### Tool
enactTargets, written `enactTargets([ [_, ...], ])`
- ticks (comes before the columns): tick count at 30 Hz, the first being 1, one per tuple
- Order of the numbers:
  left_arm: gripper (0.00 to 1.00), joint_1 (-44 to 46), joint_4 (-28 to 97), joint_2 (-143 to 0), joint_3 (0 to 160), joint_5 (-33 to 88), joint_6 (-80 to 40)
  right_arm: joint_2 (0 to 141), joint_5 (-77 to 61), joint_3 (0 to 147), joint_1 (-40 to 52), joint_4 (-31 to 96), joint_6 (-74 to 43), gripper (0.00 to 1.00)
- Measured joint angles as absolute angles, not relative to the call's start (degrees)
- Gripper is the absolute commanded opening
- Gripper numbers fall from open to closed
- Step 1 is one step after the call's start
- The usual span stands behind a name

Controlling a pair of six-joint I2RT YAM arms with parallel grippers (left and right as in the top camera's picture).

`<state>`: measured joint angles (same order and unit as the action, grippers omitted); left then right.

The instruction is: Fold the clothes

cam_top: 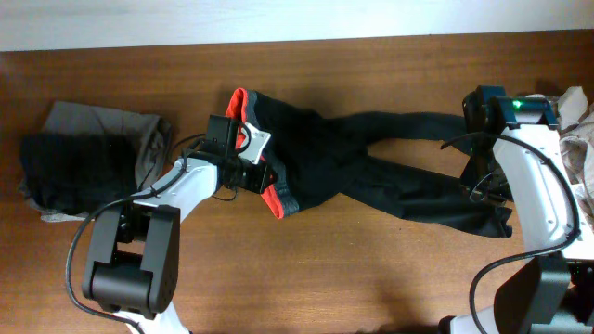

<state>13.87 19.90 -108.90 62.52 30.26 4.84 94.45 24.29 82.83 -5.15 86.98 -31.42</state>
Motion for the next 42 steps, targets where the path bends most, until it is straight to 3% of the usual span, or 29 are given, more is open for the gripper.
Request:
enactTargets([
  [17,0.00,13.28,28.45,-103.24,68.10,31.14,1.91,94.45,24.08,82.83,-5.15,86.91,-31.44,0.04],
  [30,0.00,4.58,46.30,-80.40,102.74,23.27,1.50,94.45,24.03,82.83,-5.15,86.52,-31.42,0.04],
  [42,0.00,4.80,50.81,-79.22,104.49,17.34,3.46,94.43,23.90,82.83,-5.15,89.73,-31.42,0.04],
])
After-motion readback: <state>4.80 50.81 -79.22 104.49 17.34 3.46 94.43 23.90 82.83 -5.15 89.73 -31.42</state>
